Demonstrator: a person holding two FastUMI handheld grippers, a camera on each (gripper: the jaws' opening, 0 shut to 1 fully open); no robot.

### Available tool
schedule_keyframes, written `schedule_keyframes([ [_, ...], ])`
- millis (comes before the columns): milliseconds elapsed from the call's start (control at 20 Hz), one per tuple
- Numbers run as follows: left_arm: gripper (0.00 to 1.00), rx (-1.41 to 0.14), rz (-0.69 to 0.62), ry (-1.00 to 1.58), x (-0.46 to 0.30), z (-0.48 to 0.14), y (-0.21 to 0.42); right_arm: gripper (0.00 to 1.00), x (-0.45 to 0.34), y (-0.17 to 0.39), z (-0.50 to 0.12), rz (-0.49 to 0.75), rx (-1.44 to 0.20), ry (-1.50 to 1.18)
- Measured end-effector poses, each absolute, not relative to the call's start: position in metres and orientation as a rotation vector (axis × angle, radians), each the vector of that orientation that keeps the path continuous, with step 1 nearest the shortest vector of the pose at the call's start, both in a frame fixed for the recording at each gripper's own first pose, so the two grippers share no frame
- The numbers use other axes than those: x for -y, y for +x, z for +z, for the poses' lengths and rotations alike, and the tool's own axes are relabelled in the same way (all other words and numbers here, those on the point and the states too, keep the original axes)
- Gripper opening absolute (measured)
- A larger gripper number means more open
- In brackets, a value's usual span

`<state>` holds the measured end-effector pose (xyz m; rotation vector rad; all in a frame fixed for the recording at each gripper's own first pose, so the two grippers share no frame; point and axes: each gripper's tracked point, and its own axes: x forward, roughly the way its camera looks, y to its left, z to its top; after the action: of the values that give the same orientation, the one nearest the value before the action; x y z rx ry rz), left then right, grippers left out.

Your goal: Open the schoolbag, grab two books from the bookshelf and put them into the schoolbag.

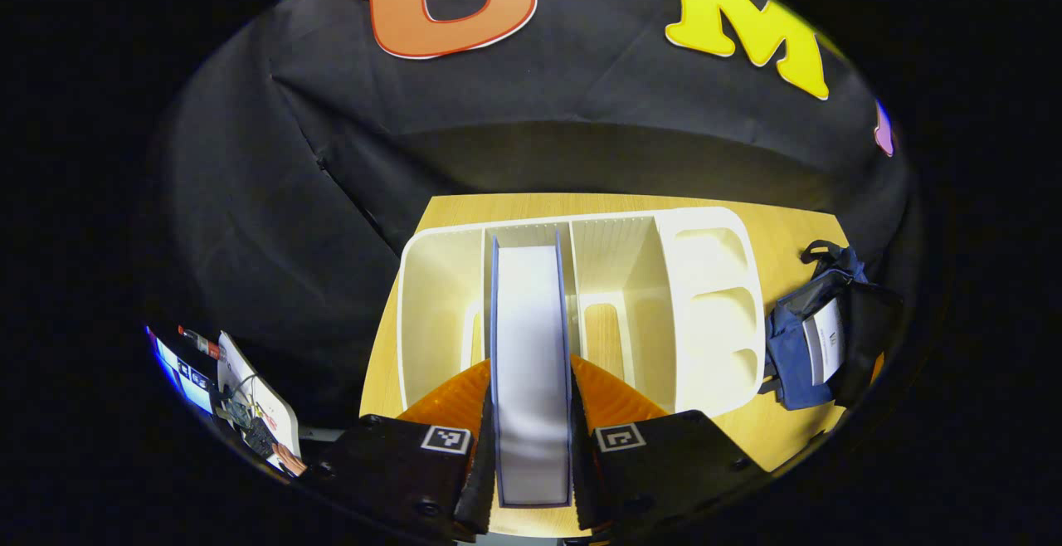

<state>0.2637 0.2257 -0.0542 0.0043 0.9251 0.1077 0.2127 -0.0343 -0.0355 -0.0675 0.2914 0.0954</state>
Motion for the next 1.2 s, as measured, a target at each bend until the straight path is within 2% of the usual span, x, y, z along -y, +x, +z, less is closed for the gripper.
schedule_keyframes([
  [400, 0.4, -0.885, 0.093, -0.057, -0.234, -0.048, 0.192, 0.07, 0.035, 0.218, -0.044, 0.095, -0.305, -0.048],
  [600, 0.4, -0.82, 0.051, -0.17, -0.229, -0.052, 0.154, 0.07, 0.033, 0.218, -0.047, 0.101, -0.309, -0.047],
  [1200, 0.4, -0.723, 0.04, -0.483, -0.225, -0.084, 0.059, 0.07, 0.028, 0.222, -0.055, 0.099, -0.352, -0.023],
])
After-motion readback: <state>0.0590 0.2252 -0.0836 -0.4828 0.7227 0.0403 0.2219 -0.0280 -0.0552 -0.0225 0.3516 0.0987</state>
